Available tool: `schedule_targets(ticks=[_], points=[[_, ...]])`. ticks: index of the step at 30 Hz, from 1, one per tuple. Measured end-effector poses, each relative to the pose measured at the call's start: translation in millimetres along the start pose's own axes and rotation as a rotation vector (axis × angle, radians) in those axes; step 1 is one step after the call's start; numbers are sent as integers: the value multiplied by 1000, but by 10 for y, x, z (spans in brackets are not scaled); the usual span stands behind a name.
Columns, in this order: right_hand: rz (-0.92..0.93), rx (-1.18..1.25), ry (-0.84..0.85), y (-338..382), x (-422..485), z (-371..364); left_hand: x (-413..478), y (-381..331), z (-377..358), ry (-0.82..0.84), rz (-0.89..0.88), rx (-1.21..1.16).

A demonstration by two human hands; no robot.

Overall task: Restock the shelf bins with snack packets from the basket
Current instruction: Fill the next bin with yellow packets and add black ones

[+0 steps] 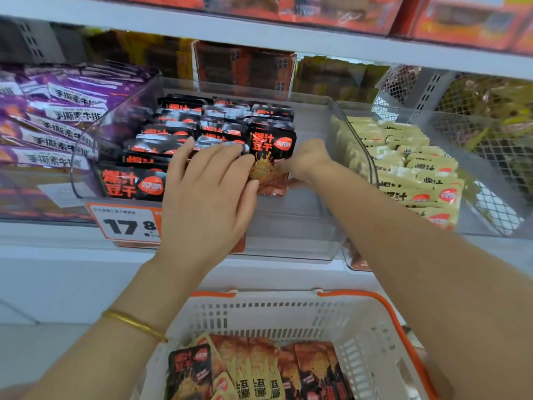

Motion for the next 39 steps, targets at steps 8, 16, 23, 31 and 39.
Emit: schedule_targets(ticks=[8, 16, 23, 31, 39], points=[[343, 269, 47, -452, -1722, 513, -557, -572, 114, 47, -348, -187], [-71, -686, 512, -3356, -1354, -827, -1354, -757, -552, 874, -311, -114], [-4, -983, 711, -3964, -1600, -1147, -1464, -732, -714, 1079, -231, -155], [44, -1070, 706, -3938, -1761, -1208, -1444, -808, -768, 1046, -213, -212], [113, -1170, 640, -3929, -1985, -1256, -1393, -798, -609, 955, -198, -285]])
Point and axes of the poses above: each hand's wrist, its own x-axis towards the middle knuckle, its own z-axis out of the back of the hand, y = z × x, the point moved 2 cm from there along x, towards the middle knuckle, and after that the axes turned 3 degrees about -y, right-handed, at the moved point
